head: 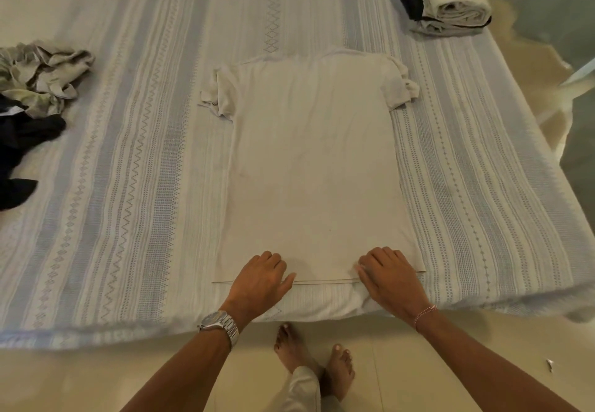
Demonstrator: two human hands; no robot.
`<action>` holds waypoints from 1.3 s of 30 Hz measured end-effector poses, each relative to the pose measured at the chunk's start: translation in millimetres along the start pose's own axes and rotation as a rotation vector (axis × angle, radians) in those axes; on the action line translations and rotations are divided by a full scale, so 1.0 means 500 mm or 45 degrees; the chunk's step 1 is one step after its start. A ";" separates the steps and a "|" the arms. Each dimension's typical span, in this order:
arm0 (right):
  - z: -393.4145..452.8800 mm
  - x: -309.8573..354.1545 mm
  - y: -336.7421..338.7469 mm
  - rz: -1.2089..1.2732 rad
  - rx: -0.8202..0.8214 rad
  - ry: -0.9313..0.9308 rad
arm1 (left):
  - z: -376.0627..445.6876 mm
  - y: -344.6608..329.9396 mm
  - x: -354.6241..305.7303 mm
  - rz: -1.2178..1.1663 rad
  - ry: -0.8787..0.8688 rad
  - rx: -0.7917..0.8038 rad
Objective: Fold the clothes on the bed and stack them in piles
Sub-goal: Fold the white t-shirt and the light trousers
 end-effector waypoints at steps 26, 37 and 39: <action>0.081 -0.238 0.020 0.136 -0.171 -1.007 | 0.494 -0.028 -0.129 -0.050 -0.167 0.327; 0.417 -0.439 0.072 1.129 -0.384 -1.468 | 0.721 -0.001 0.033 -0.121 -0.105 0.269; 0.473 -0.476 0.073 1.406 -0.443 -1.536 | 0.767 -0.001 0.058 -0.158 -0.087 0.232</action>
Point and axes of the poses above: each hand's wrist, its own z-axis towards the middle knuckle, its own y-axis out of the back of the hand, x = y × z, the point moved 5 cm from there along z, towards the middle knuckle, and after that the axes turned 5 degrees about z, right-handed, at the moved point
